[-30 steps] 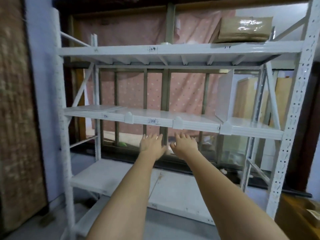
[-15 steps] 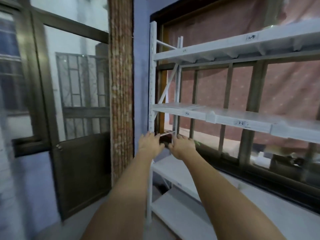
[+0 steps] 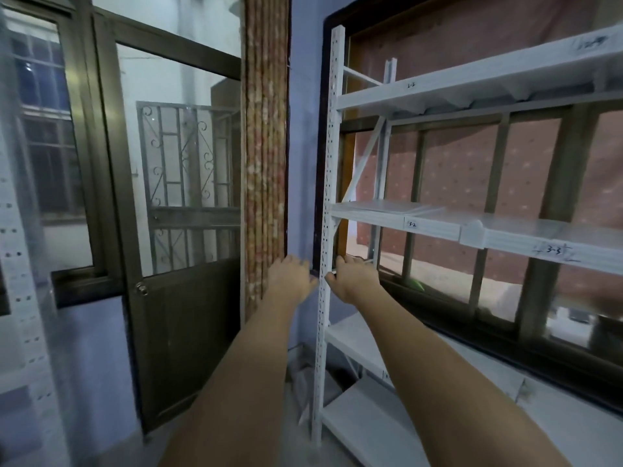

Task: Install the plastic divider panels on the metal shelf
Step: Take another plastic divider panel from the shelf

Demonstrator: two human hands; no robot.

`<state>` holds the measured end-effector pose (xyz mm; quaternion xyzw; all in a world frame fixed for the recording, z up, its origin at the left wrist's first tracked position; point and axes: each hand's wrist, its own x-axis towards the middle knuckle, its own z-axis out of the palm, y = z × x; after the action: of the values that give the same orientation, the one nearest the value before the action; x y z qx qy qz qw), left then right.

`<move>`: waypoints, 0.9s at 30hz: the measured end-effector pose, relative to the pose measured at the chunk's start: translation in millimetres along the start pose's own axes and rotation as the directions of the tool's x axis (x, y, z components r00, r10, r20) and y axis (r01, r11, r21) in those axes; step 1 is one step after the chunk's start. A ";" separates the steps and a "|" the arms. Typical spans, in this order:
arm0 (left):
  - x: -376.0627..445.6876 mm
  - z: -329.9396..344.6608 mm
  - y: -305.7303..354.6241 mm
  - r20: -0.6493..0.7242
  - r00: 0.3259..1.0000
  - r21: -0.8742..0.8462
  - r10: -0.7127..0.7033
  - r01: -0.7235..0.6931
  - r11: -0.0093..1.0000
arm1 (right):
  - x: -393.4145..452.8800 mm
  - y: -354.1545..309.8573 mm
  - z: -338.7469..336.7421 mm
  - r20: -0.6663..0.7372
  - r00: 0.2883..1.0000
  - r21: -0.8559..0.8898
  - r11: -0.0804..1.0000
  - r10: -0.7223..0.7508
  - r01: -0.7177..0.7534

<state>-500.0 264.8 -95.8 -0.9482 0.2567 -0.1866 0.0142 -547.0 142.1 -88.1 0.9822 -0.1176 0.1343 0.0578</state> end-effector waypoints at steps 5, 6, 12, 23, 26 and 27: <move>55.1 19.0 -1.4 -0.037 0.999 -0.004 0.034 -0.035 0.999 | 56.0 12.5 15.2 -0.022 0.999 -0.021 0.999 0.026 -0.026; 67.1 21.3 -2.5 -0.042 0.998 -0.024 0.040 -0.041 0.999 | 67.5 15.8 18.0 -0.012 0.999 -0.018 0.999 0.035 -0.035; 133.3 32.7 -17.7 -0.047 0.999 -0.001 -0.005 0.005 1.000 | 135.8 27.8 31.5 0.013 1.000 -0.032 0.999 0.024 -0.024; 243.9 80.1 -27.1 -0.068 0.997 -0.066 -0.028 0.023 0.998 | 268.6 43.3 59.6 0.002 1.000 -0.059 0.998 -0.031 0.031; 268.7 102.7 -38.4 -0.039 0.999 -0.052 -0.020 0.018 0.998 | 295.5 39.3 75.2 0.018 0.999 -0.075 0.997 -0.030 0.031; 280.0 106.7 -43.1 -0.044 0.999 -0.043 -0.016 0.014 0.999 | 306.6 38.3 77.3 0.008 0.999 -0.076 0.997 -0.031 0.031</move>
<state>-217.1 157.1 -92.7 -0.9457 0.2540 -0.2023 -0.0132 -250.0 27.9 -74.0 0.9815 -0.1075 0.1254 0.0971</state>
